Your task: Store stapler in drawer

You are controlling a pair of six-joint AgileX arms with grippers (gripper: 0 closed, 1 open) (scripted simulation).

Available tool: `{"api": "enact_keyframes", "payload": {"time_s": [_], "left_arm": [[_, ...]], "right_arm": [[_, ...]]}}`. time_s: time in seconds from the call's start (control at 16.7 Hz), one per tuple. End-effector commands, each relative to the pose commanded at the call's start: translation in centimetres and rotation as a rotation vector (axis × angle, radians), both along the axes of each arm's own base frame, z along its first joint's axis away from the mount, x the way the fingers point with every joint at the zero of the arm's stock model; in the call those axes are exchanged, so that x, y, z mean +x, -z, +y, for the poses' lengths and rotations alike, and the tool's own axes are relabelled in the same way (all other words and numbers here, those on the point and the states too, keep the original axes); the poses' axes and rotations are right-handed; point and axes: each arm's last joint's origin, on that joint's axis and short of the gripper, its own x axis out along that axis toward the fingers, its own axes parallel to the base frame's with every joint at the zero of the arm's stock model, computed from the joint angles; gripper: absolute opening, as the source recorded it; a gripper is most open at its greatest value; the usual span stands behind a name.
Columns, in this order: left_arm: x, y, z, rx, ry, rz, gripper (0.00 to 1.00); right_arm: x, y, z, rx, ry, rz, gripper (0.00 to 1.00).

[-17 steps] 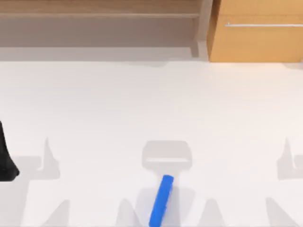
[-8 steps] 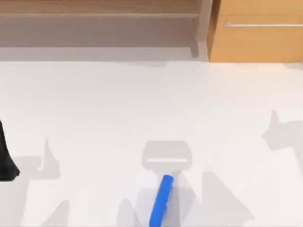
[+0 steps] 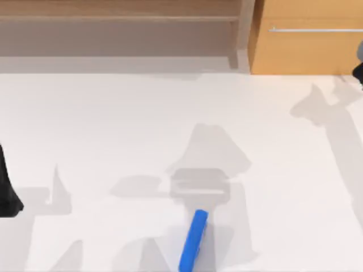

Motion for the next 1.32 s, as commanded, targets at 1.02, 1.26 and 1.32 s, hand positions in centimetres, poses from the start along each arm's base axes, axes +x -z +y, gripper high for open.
{"api": "enact_keyframes", "payload": {"time_s": [1.02,1.26,1.32], "left_arm": [[0.0,0.0,0.0,0.0,0.0,0.0,1.0],[0.0,0.0,0.0,0.0,0.0,0.0,1.0],[0.0,0.0,0.0,0.0,0.0,0.0,1.0]], "right_arm": [[11.5,13.7,3.6,-0.578,0.027,0.013,1.0],[12.1,13.7,3.5,-0.578,0.027,0.013,1.0],[12.6,13.7,3.5,-0.579,0.027,0.012,1.0]]}}
